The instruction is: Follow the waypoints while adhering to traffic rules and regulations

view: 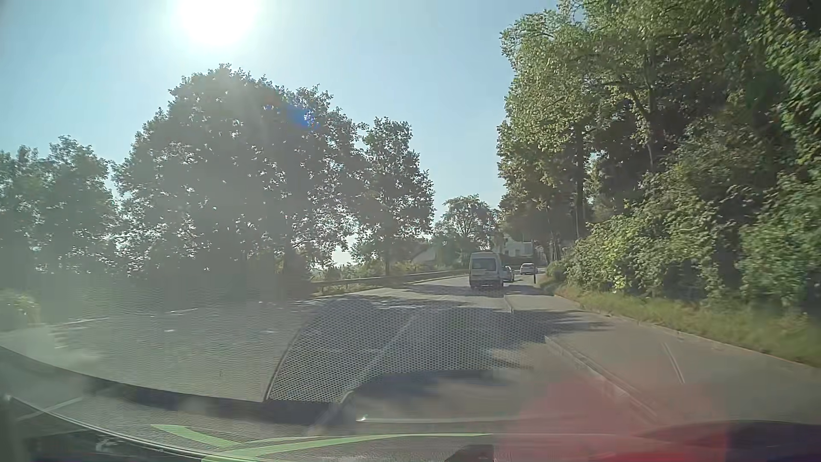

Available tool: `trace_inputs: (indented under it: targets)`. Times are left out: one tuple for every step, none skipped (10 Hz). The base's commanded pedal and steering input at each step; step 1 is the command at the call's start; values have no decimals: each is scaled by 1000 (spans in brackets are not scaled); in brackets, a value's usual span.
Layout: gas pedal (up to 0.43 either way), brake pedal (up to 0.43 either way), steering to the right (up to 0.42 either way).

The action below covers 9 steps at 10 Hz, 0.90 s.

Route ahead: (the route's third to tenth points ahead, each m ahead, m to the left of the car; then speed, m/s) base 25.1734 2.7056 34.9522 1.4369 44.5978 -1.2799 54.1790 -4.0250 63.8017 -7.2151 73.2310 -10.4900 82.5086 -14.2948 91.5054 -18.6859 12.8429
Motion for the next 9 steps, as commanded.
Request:
trace_inputs:
  targets:
    - [130, 0, 22]
    - [130, 0, 22]
    - [130, 0, 22]
    - [130, 0, 22]
    - [130, 0, 22]
    - [130, 0, 22]
    - [130, 0, 22]
    - [130, 0, 22]
    - [130, 0, 22]
